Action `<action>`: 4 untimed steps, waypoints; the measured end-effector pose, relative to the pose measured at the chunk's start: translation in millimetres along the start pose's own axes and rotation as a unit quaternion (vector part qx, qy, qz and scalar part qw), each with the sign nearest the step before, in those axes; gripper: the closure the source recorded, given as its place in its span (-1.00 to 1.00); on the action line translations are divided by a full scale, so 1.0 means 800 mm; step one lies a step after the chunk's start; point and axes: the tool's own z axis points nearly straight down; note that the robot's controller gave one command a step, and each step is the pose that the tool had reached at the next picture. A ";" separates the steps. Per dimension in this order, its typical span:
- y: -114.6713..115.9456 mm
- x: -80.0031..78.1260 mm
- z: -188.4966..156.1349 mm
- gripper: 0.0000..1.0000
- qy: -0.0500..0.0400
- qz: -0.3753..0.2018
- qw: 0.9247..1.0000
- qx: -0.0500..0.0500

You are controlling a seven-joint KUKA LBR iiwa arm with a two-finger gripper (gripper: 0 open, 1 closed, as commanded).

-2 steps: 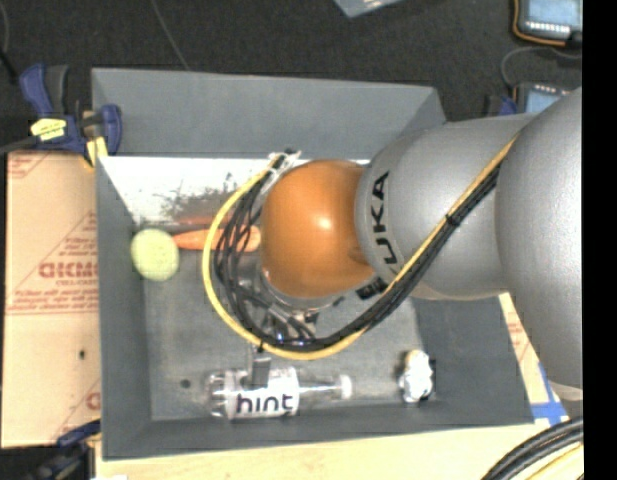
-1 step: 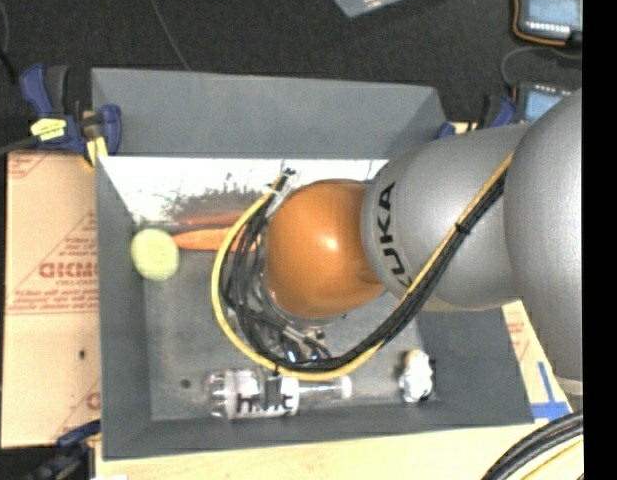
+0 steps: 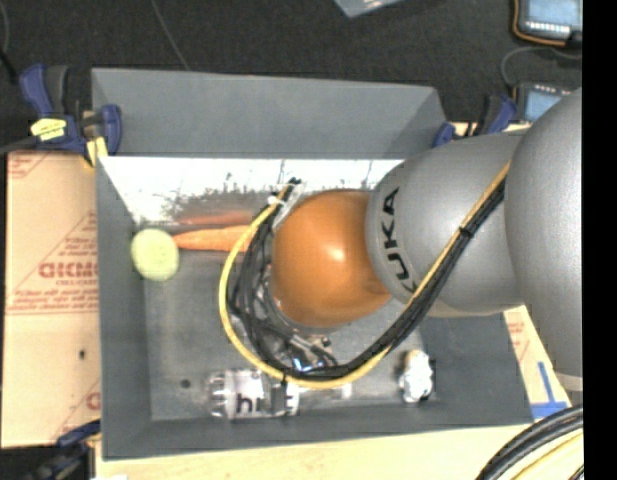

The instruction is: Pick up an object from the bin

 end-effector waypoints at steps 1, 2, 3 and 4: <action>-0.017 0.000 0.088 -1.00 -0.011 0.000 1.000 0.000; -0.027 0.010 0.089 1.00 -0.003 0.000 1.000 0.000; -0.027 0.009 0.089 1.00 -0.003 0.001 1.000 0.000; -0.027 0.010 0.087 1.00 -0.003 0.001 1.000 0.000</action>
Offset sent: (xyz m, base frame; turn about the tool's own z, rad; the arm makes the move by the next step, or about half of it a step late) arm -0.0033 -0.0223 -0.0726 -0.0037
